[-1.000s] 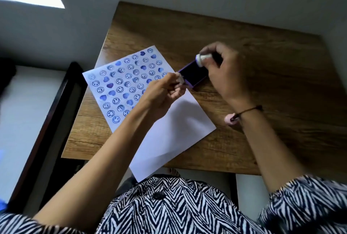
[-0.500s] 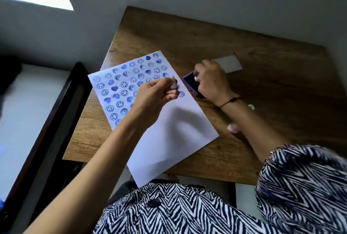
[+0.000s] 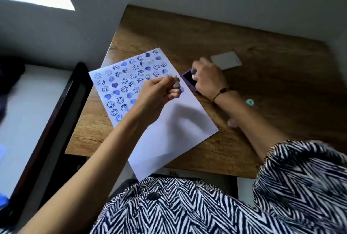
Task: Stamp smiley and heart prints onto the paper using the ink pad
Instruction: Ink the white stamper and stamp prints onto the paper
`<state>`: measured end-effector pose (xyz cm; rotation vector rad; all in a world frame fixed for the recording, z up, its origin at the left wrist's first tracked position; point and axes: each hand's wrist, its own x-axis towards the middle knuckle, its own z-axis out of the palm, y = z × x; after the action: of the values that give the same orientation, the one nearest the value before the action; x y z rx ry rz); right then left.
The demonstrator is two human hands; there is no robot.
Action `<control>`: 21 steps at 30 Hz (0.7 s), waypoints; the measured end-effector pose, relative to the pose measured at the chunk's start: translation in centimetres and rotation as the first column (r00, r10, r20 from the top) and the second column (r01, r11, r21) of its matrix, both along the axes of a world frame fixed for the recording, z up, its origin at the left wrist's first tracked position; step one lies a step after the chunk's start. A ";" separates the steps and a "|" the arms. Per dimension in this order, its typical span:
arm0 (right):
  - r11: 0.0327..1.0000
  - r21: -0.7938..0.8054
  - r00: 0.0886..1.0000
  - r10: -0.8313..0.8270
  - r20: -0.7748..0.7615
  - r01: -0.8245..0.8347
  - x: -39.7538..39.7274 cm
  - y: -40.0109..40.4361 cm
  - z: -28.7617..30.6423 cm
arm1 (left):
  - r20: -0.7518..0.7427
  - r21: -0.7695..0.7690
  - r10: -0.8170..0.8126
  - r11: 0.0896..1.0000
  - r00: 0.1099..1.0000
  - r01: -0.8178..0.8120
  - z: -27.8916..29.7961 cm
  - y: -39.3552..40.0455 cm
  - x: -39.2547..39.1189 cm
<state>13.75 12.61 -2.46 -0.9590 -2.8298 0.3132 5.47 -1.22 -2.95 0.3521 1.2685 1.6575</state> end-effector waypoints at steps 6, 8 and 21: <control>0.997 -0.022 0.997 -0.071 0.006 0.071 -0.2 0.8 0.7 | -0.011 -0.025 0.019 1.000 1.000 -0.019 0.4 0.2 -0.1; 0.997 -0.030 0.997 -0.068 0.030 0.069 0.1 0.8 0.2 | -0.028 -0.033 0.013 0.999 1.000 -0.014 0.6 -0.3 -0.2; 0.934 -0.353 0.938 -0.073 -0.340 -0.056 -1.9 -9.6 -0.9 | -0.397 -0.098 0.241 0.948 0.885 -0.302 -2.1 -6.4 -3.0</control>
<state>11.84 3.01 -3.33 -0.8680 -2.4841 0.9267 2.42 -7.63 -5.01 0.4283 1.8006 1.7620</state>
